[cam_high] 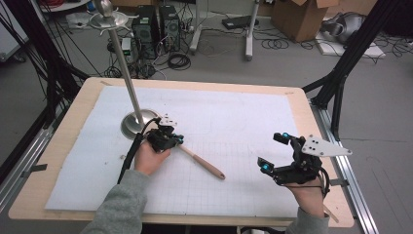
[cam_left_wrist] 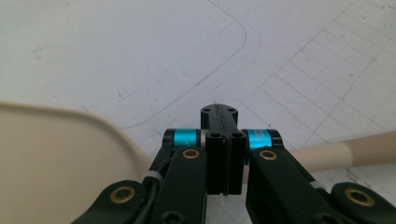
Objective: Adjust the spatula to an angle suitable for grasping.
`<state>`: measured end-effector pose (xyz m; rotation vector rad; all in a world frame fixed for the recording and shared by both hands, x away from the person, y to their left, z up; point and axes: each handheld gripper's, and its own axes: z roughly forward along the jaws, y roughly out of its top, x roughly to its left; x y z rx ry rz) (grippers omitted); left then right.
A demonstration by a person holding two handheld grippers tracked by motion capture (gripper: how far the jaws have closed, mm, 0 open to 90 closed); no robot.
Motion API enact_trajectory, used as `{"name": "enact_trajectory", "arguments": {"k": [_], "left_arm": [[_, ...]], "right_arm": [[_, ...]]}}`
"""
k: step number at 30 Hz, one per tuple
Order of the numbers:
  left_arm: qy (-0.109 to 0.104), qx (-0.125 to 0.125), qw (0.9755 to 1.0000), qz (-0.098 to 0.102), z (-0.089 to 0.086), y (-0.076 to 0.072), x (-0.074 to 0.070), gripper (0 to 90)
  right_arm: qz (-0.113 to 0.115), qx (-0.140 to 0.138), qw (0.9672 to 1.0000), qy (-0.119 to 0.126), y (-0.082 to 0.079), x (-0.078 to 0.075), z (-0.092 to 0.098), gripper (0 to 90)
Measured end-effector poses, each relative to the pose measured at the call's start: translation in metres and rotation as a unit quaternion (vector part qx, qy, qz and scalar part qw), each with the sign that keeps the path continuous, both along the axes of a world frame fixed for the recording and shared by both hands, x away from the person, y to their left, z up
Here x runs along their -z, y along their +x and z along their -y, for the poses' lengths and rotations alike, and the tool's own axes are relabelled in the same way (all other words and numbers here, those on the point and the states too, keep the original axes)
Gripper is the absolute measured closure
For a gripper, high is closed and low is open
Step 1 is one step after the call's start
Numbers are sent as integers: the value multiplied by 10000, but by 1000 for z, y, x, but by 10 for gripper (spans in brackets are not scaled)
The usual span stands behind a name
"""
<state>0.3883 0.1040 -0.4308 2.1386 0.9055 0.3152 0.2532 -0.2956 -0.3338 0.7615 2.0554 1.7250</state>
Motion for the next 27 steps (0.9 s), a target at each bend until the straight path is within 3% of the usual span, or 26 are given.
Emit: {"name": "enact_trajectory", "arguments": {"k": [10, 17, 27], "left_arm": [[67, 22, 10000, -58, 1, 0, 2, 896], [241, 16, 9996, -126, 0, -4, -1, 897], [406, 49, 9990, -185, -9, -20, -4, 897]], "right_arm": [[-12, 2, 10000, 12, 0, 0, 0, 12], [-11, 1, 10000, -25, -1, 1, 1, 12], [-41, 42, 10000, -27, -2, 2, 2, 12]]}}
